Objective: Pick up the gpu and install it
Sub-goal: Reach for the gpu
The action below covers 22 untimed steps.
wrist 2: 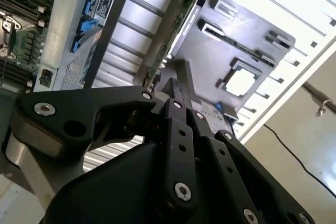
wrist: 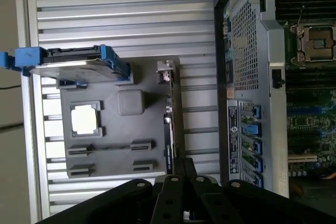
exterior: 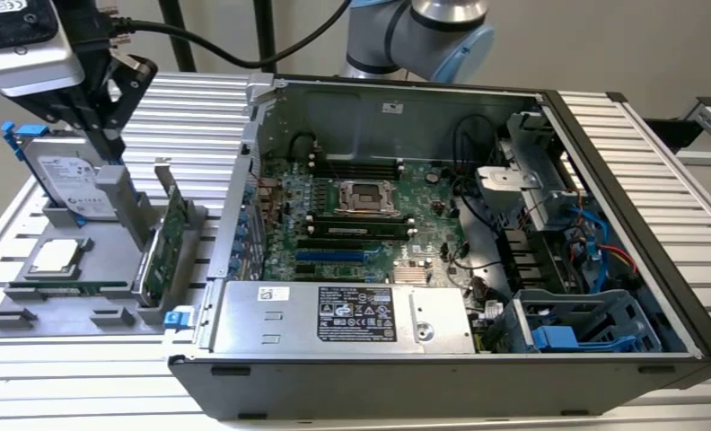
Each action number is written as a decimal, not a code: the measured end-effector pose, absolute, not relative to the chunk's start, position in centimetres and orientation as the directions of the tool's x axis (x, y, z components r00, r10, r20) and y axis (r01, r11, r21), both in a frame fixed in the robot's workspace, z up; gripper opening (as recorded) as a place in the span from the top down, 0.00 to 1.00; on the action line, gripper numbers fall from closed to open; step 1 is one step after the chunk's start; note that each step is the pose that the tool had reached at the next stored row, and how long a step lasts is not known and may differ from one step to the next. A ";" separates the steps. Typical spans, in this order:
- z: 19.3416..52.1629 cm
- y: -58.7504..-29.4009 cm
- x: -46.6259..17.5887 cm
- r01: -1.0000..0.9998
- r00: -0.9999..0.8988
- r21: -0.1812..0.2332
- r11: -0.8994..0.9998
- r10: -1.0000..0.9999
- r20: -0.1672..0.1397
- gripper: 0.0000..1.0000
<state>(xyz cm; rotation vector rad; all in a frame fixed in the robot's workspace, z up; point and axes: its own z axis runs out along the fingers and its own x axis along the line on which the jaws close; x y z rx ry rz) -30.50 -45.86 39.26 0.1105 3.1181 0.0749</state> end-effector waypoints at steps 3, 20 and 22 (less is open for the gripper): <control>39.3 -46.2 -30.5 0.070 -0.997 0.049 0.996 0.071 -0.019 1.00; 39.3 -47.7 -30.5 0.070 -0.997 0.049 0.996 0.071 -0.019 1.00; 39.3 -47.9 -30.5 0.070 -0.997 0.049 0.996 0.071 -0.019 1.00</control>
